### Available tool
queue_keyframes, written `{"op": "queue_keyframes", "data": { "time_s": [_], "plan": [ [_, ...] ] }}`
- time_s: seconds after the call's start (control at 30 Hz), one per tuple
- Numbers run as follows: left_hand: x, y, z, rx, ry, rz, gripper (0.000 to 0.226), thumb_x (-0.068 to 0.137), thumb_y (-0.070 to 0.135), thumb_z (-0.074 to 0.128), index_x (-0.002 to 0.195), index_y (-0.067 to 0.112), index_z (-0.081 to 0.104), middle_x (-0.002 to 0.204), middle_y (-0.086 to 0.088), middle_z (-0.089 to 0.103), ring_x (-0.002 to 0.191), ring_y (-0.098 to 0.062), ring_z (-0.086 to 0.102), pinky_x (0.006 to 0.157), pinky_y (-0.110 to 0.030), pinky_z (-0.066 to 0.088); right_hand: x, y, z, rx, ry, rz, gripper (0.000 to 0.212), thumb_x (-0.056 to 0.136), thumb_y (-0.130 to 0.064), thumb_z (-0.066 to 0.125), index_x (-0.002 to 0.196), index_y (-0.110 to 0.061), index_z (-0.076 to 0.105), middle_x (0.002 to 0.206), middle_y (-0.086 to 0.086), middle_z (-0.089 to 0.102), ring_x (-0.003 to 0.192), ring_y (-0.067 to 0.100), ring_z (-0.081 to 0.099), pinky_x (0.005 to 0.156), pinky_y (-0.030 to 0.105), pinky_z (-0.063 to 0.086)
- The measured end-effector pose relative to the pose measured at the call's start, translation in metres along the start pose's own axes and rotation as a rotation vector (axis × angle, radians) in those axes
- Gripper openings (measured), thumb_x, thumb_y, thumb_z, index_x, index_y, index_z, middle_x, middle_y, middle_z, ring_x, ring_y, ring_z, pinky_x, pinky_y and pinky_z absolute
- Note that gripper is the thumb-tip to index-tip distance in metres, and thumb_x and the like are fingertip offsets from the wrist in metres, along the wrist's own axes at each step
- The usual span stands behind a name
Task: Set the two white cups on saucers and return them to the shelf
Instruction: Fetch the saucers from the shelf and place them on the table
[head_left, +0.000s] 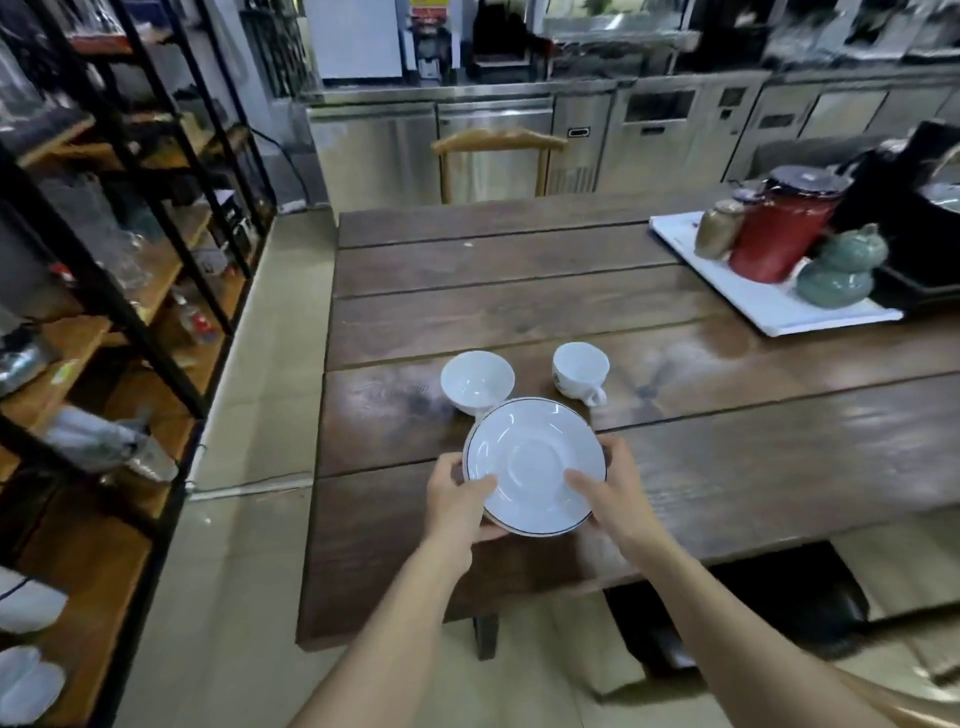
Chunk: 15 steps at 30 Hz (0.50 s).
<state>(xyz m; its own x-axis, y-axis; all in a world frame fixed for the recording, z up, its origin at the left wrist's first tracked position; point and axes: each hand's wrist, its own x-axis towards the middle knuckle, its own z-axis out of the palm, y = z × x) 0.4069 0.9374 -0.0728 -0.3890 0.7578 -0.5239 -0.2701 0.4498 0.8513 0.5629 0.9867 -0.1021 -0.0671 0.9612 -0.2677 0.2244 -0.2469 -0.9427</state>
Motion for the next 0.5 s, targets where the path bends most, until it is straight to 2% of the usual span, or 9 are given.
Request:
{"op": "queue_keyframes", "data": {
  "time_s": [0.07, 0.17, 0.3, 0.4, 0.5],
  "plan": [
    [0.017, 0.0, 0.01, 0.032, -0.029, -0.042, 0.02, 0.088, 0.002, 0.056, 0.103, 0.015, 0.053, 0.094, 0.0, 0.055, 0.082, -0.021, 0.057, 0.057, -0.036, 0.057, 0.015, 0.009, -0.007, -0.042, 0.034, 0.024, 0.044, 0.07, -0.021, 0.063, 0.109, -0.016, 0.043, 0.105, 0.004, 0.056, 0.092, 0.023, 0.057, 0.063, 0.029, 0.043],
    [0.039, 0.001, 0.02, 0.059, -0.063, -0.086, 0.024, 0.087, 0.0, 0.056, 0.106, 0.014, 0.054, 0.099, -0.007, 0.058, 0.077, -0.021, 0.06, 0.059, -0.036, 0.057, 0.037, 0.016, -0.014, -0.095, 0.077, 0.056, 0.038, 0.079, -0.008, 0.063, 0.111, -0.012, 0.045, 0.11, 0.009, 0.057, 0.1, 0.026, 0.058, 0.08, 0.038, 0.05],
    [0.062, -0.001, 0.031, 0.075, -0.096, -0.157, 0.031, 0.086, -0.004, 0.055, 0.106, 0.019, 0.055, 0.111, -0.013, 0.062, 0.088, -0.027, 0.062, 0.061, -0.035, 0.058, 0.06, 0.022, -0.017, -0.13, 0.103, 0.11, 0.036, 0.081, -0.005, 0.062, 0.112, -0.009, 0.044, 0.104, 0.006, 0.055, 0.097, 0.025, 0.056, 0.073, 0.032, 0.047],
    [0.074, -0.003, 0.034, 0.083, -0.104, -0.173, 0.042, 0.087, -0.005, 0.056, 0.124, 0.015, 0.055, 0.117, -0.016, 0.061, 0.088, -0.028, 0.063, 0.062, -0.035, 0.058, 0.07, 0.026, -0.016, -0.171, 0.112, 0.115, 0.034, 0.08, -0.006, 0.063, 0.109, -0.009, 0.045, 0.105, 0.008, 0.056, 0.095, 0.023, 0.056, 0.067, 0.027, 0.044],
    [0.083, -0.002, 0.036, 0.079, -0.103, -0.178, 0.046, 0.087, -0.006, 0.056, 0.13, 0.012, 0.053, 0.112, -0.017, 0.061, 0.085, -0.027, 0.061, 0.066, -0.037, 0.058, 0.077, 0.028, -0.015, -0.195, 0.104, 0.127, 0.036, 0.079, -0.009, 0.064, 0.11, -0.01, 0.045, 0.108, 0.009, 0.058, 0.097, 0.024, 0.058, 0.077, 0.034, 0.048]
  ]
}}
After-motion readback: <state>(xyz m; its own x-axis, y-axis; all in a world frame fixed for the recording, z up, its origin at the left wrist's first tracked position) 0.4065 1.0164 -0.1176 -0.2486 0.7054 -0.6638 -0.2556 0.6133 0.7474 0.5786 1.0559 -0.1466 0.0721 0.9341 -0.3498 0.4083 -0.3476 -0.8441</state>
